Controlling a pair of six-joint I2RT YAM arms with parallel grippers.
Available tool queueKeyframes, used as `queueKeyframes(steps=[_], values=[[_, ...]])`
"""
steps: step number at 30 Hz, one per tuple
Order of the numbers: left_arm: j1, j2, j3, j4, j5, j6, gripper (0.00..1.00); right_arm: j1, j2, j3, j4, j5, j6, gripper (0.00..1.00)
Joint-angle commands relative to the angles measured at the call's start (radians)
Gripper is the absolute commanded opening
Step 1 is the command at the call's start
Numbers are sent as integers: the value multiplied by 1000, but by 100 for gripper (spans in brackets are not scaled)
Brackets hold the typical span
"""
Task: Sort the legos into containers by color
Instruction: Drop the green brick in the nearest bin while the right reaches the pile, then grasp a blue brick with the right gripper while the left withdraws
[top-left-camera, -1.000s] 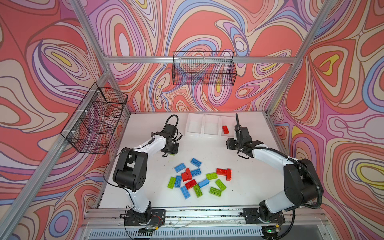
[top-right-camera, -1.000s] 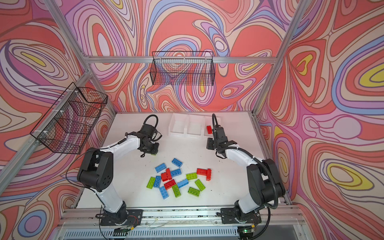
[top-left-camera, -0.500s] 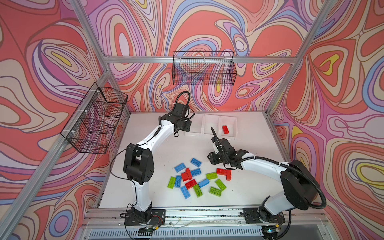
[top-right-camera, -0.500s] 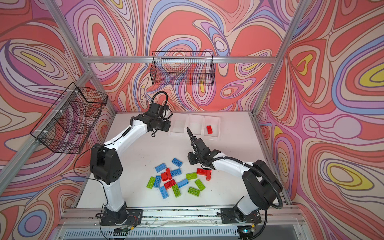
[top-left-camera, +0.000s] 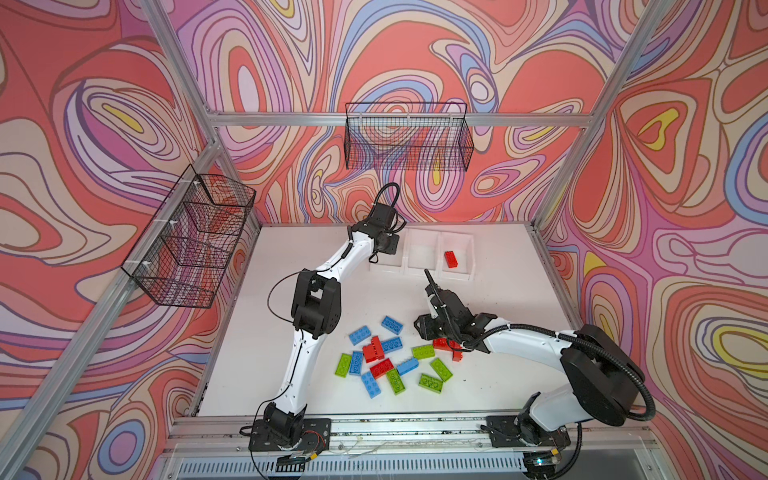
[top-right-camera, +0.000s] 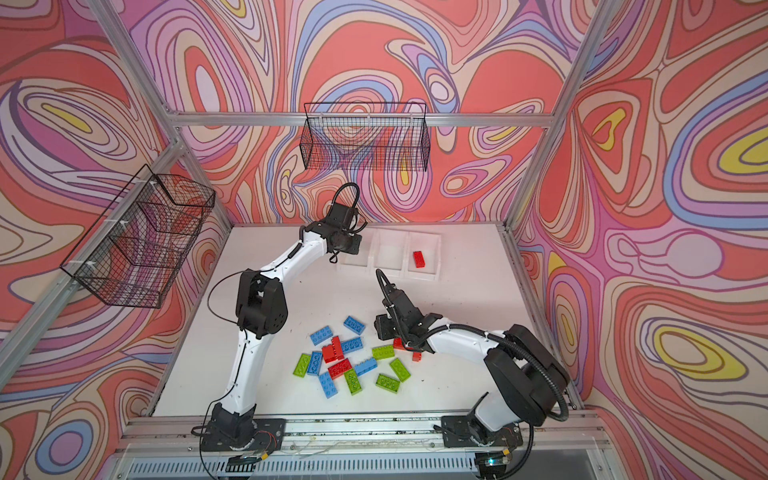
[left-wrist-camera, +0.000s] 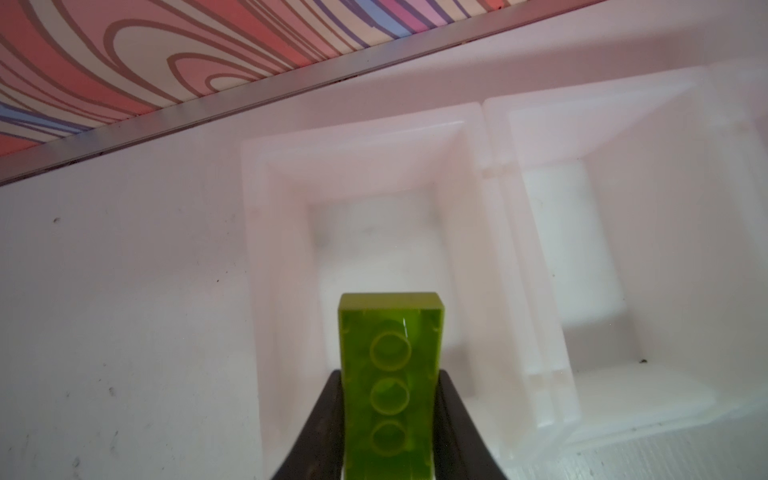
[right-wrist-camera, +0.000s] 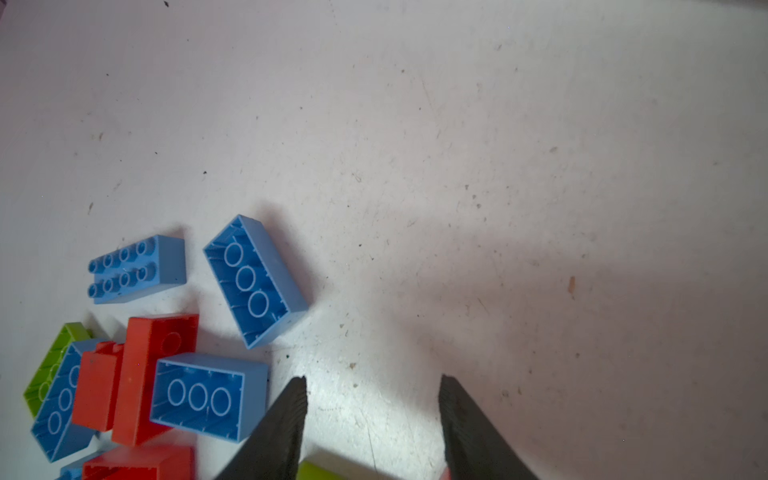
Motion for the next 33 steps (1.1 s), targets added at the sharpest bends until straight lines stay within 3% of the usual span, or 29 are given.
queueKeyframes(steps=[1,7,11,13,16,21,28,33], values=[[0,63,68,-19,10,-15,26,9,-15,19,6,23,4,55],[0,145,156,-11,4,-38,34,16,0,63,-56,34,-66,56],[0,137,152,-3,7,-46,52,34,11,81,-70,44,-101,58],[1,113,153,-4,15,-29,65,45,22,98,-84,50,-133,58],[4,58,152,-6,-14,0,75,63,49,137,-113,69,-184,61],[30,-70,116,-10,-27,13,79,86,91,192,-124,66,-248,64],[101,-441,-339,162,-18,-11,79,130,197,303,-177,56,-359,66],[157,-690,-657,180,-25,25,78,158,292,370,-215,65,-408,67]])
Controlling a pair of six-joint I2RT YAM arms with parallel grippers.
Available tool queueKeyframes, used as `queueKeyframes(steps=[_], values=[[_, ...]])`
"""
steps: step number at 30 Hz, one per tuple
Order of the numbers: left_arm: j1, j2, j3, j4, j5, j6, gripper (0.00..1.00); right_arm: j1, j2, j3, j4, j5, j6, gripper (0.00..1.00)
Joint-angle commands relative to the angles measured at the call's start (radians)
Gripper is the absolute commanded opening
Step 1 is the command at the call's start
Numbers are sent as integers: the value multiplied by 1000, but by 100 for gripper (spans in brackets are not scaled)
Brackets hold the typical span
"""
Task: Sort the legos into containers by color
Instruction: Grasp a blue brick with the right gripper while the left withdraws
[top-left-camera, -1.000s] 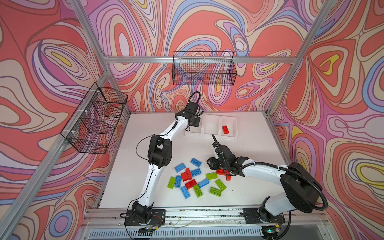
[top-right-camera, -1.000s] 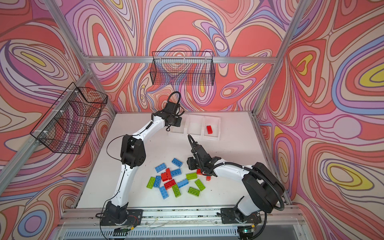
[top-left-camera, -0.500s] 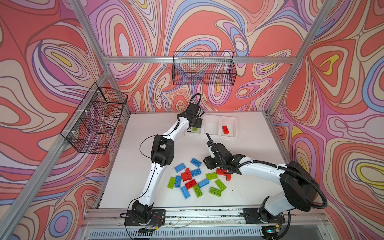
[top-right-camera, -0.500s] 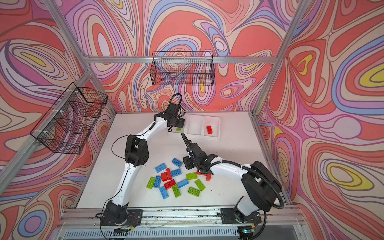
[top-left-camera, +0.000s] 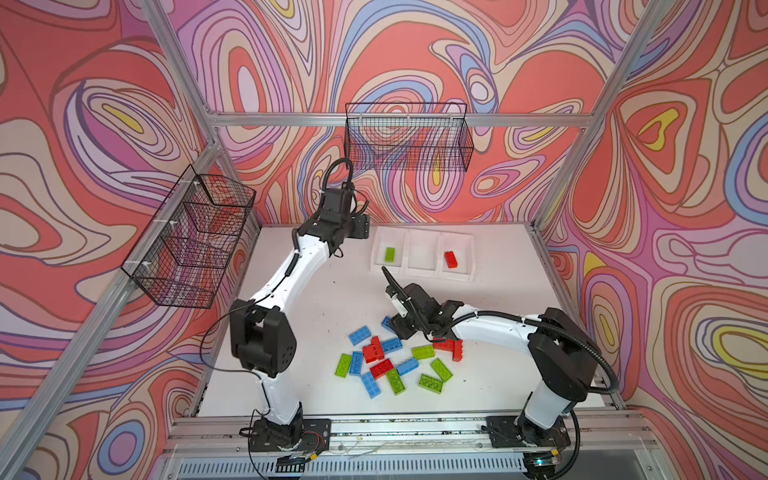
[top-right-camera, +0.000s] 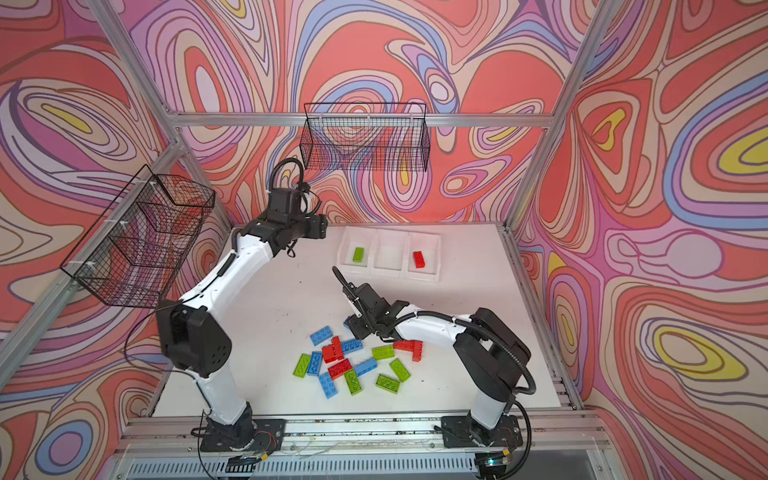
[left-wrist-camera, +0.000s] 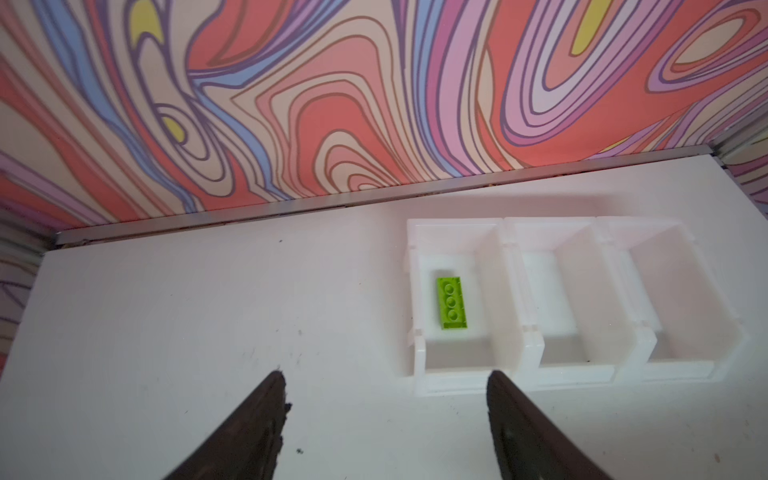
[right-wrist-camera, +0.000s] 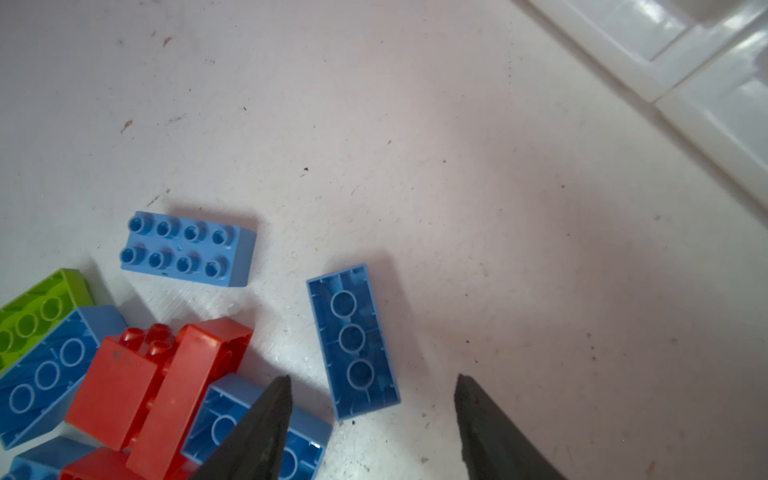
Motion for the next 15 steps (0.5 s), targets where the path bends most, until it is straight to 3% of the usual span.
queueKeyframes(steps=[1,10,15], values=[[17,-102,-184,3,-8,30,78,21,62,41,-47,16,-63,67],[41,-345,-453,-103,-8,35,78,51,175,104,-52,59,-84,59],[41,-437,-569,-99,11,29,77,51,183,109,-48,95,-73,44]])
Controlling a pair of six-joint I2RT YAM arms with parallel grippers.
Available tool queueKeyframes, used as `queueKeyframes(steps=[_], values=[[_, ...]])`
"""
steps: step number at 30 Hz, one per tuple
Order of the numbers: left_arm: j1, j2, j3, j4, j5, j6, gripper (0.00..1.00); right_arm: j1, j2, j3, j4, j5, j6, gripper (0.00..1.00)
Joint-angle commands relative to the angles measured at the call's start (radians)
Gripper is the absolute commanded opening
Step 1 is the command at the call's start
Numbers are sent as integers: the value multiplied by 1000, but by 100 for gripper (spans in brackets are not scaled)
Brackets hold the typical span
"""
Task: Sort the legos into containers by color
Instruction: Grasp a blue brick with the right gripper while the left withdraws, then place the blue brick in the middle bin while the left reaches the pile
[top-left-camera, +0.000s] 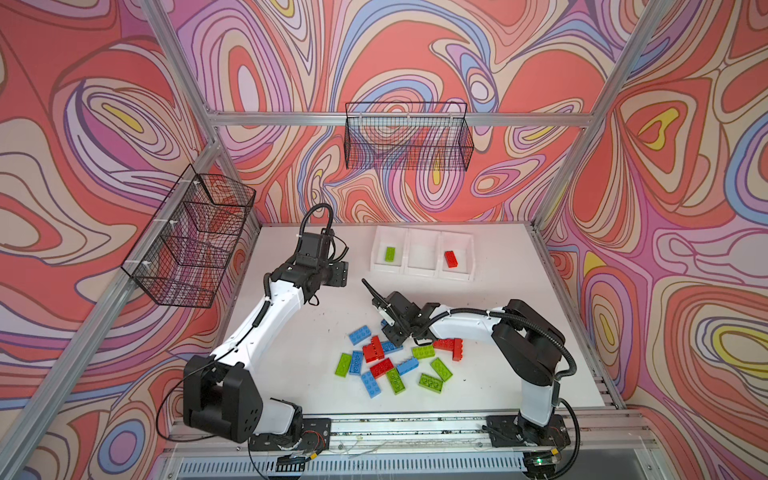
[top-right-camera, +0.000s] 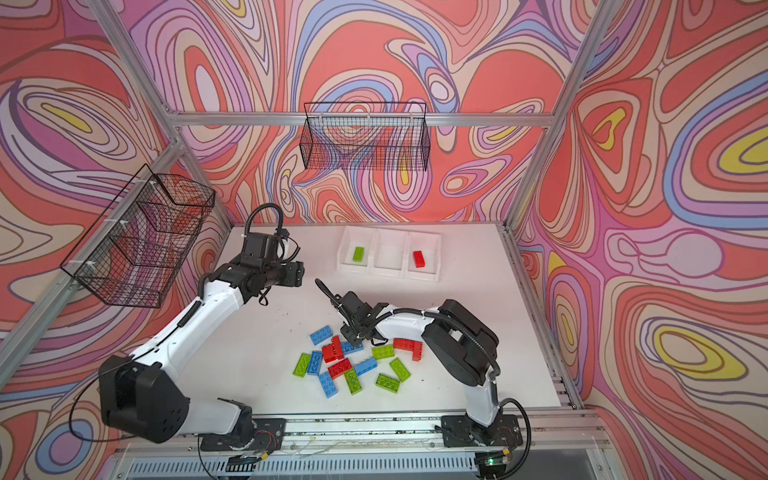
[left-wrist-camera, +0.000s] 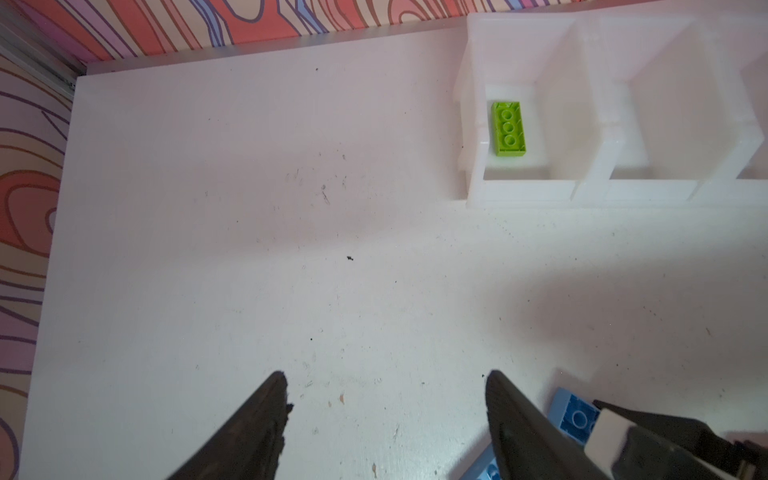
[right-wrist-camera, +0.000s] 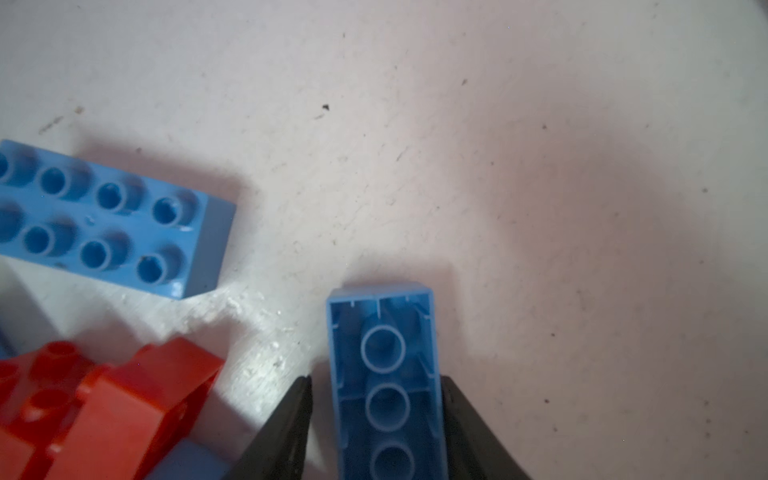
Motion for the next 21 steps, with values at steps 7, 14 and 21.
queueKeyframes(steps=[7,14,21], values=[[0,-166,-195,71,135,-52,74,5,-125,-61,43,144,80,26],[-66,-232,-228,101,159,50,75,-125,-248,-32,30,208,201,26],[-100,-222,-189,-68,127,133,74,-345,-180,136,33,140,245,28]])
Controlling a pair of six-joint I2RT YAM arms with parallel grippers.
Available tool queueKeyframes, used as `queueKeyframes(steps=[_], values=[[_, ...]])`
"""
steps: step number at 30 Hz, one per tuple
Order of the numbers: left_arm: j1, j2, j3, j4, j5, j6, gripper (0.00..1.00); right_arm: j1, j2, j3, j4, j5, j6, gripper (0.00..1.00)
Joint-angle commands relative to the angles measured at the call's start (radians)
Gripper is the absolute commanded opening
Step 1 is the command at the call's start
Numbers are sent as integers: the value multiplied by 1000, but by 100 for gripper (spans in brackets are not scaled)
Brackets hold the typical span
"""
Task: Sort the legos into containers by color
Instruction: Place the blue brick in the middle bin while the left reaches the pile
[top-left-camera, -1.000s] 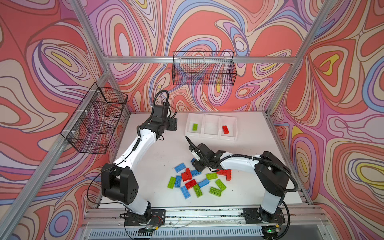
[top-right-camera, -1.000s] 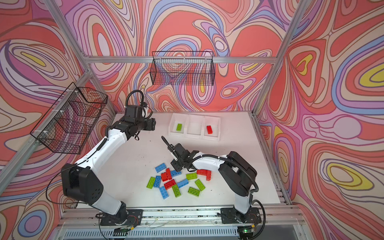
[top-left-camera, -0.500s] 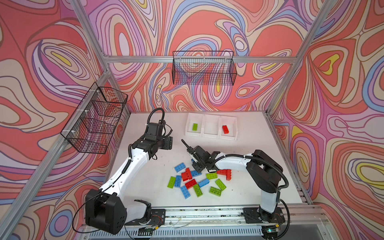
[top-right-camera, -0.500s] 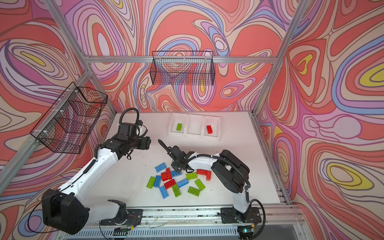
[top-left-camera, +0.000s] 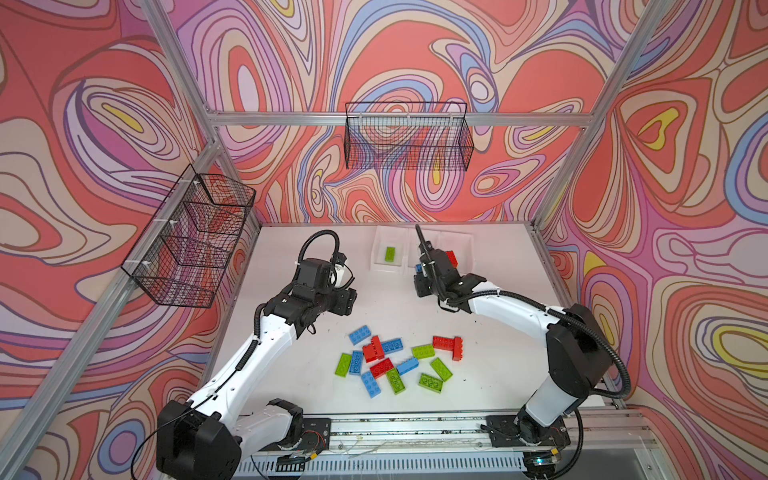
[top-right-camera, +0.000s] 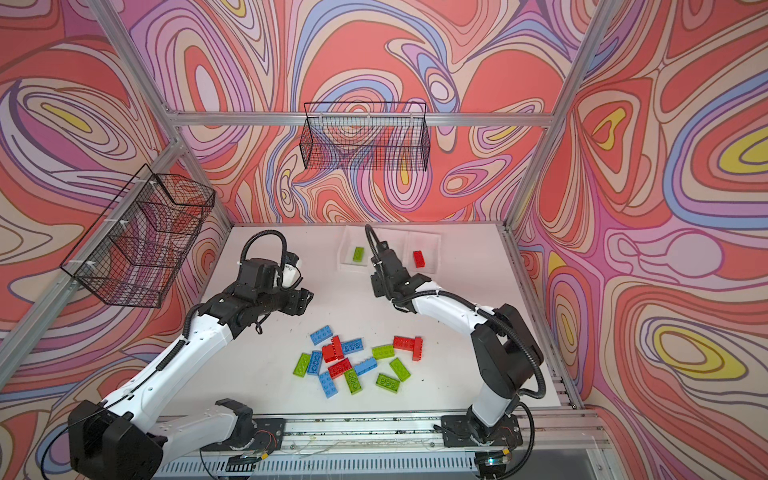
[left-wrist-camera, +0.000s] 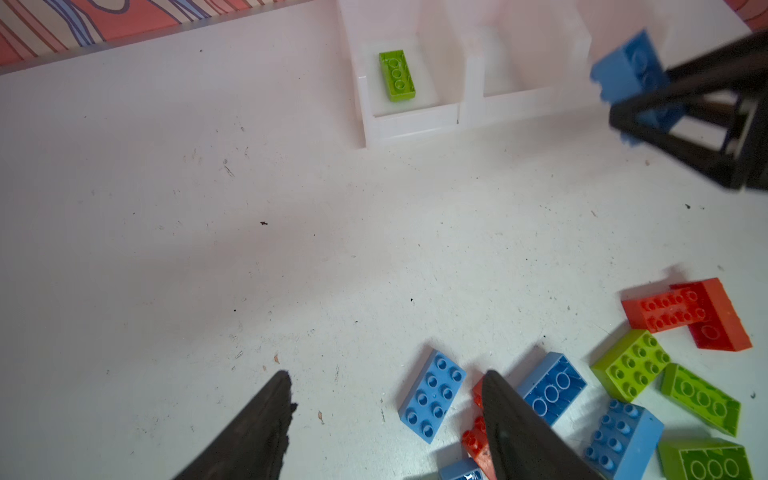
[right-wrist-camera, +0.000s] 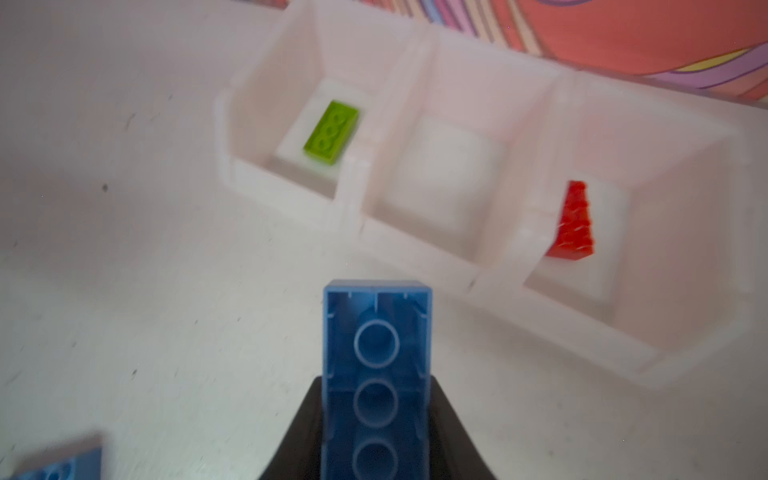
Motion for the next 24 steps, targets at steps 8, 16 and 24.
queueKeyframes(steps=[8,16,24], values=[[-12,-57,-60,-92,-109,-286,71,-126,343,378,-54,40,21,31],[-82,-82,-219,-80,-145,-551,69,-186,566,612,-69,-35,110,31],[-122,-50,-292,-77,-159,-649,78,-193,669,711,-62,-118,146,32]])
